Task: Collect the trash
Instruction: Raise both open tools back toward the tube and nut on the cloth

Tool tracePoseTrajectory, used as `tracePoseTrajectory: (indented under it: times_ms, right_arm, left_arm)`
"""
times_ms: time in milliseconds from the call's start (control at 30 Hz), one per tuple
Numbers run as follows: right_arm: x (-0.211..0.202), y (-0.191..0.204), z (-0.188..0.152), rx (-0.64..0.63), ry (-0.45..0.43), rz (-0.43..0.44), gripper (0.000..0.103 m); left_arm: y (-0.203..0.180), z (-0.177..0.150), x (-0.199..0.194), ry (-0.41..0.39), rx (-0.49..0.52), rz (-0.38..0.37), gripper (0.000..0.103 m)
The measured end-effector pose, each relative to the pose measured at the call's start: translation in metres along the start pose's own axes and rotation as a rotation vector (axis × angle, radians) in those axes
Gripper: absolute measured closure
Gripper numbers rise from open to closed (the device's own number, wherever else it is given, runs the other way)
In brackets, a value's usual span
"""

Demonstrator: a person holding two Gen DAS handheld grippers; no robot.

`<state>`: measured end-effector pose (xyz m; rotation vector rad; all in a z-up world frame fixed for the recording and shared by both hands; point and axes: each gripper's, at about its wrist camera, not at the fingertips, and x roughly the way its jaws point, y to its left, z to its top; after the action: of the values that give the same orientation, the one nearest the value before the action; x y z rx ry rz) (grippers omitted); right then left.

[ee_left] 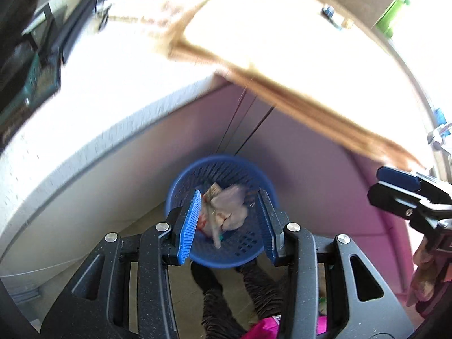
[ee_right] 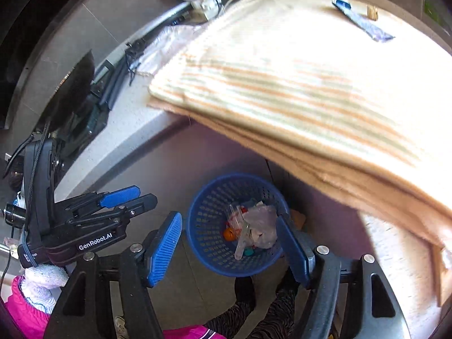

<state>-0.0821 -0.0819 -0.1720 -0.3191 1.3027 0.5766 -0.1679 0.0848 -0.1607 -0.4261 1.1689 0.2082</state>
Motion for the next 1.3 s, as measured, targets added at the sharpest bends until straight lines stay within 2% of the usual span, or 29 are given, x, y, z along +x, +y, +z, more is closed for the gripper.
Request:
tracePoseTrajectory:
  times_ms: [200,400,500,667,1000,1233,1300]
  right_arm:
    - [-0.040,-0.010,0.016,-0.022,-0.083,0.005,0.028]
    - [-0.081,-0.032,0.037,-0.029,-0.171,0.002,0.024]
    - [-0.095,-0.048,0.049,-0.026,-0.208,-0.011,0.023]
    - [-0.112,-0.082,0.070,-0.004,-0.252,-0.030,0.023]
    - [-0.134,-0.156,0.122,0.041,-0.329,-0.062,0.018]
    - [-0.133,-0.212,0.166,0.102,-0.354,-0.072,0.018]
    - [-0.130,-0.225,0.179,0.114,-0.347,-0.057,0.018]
  left_arm:
    - [-0.029,0.029,-0.030,-0.087,0.039,-0.003,0.063]
    - [-0.064,0.061,-0.037,-0.133,0.071,-0.027,0.063]
    - [-0.081,0.078,-0.035,-0.142,0.069,-0.055,0.051]
    - [-0.109,0.095,-0.037,-0.206,0.090,-0.077,0.029]
    - [-0.152,0.142,-0.009,-0.186,0.088,-0.036,0.029]
    - [-0.171,0.178,0.022,-0.133,0.025,-0.106,0.030]
    - [-0.177,0.189,0.030,-0.124,0.018,-0.121,0.034]
